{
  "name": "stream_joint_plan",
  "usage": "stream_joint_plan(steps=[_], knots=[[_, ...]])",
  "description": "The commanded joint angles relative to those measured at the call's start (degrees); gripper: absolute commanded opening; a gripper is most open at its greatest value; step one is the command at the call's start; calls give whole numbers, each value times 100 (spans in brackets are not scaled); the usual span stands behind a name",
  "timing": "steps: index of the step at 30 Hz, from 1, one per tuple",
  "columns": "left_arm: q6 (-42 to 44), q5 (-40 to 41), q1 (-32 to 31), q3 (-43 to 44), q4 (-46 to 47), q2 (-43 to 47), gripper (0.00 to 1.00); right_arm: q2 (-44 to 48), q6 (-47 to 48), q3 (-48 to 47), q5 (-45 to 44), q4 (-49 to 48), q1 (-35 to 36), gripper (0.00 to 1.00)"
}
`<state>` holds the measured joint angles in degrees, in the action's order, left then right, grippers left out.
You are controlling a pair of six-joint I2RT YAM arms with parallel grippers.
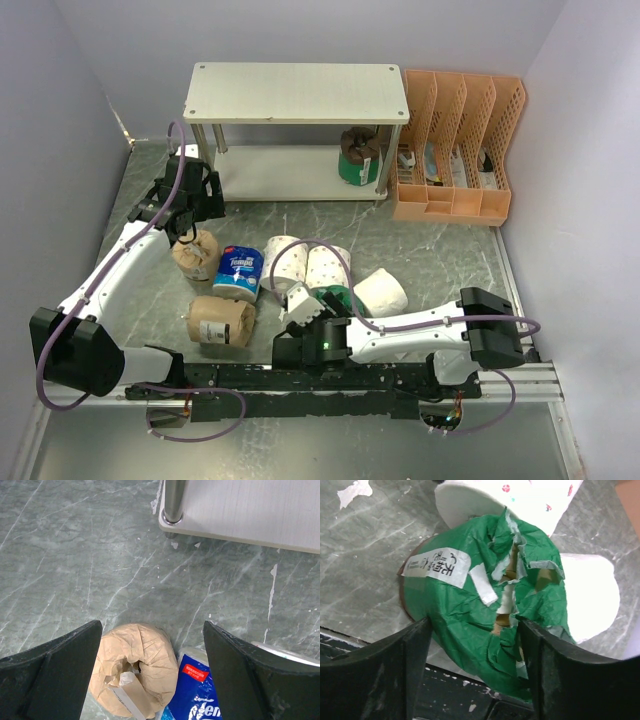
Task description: Place and organize the paper towels onto the shelf
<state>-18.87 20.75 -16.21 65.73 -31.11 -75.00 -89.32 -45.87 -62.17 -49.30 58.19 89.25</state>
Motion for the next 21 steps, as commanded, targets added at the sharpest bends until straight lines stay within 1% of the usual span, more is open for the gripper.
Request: stream_joint_plan(steps=[1, 2, 7, 8, 10, 11, 12, 16, 21], knots=[[43, -45, 48, 122, 79, 14, 94, 184, 133, 310, -114, -561, -71, 65], [42, -45, 47, 124, 87, 12, 94, 186, 165, 353, -44, -651, -74, 61], [43, -58, 47, 124, 80, -3, 93, 135, 202, 441, 137, -836, -71, 35], [42, -66, 47, 119, 87, -5, 93, 134, 223, 441, 161, -863, -67, 32], [42, -71, 47, 119, 88, -10, 93, 149, 257, 438, 173, -899, -75, 18], [42, -71, 46, 123, 80, -14, 93, 170, 274, 442, 186, -908, -72, 5], [42, -71, 47, 118, 79, -14, 93, 193, 283, 441, 185, -902, -73, 0], [46, -71, 43, 123, 82, -6, 93, 360, 384, 148, 189, -707, -74, 0], [42, -80, 43, 124, 88, -6, 93, 527, 475, -852, 129, -5, -60, 0]])
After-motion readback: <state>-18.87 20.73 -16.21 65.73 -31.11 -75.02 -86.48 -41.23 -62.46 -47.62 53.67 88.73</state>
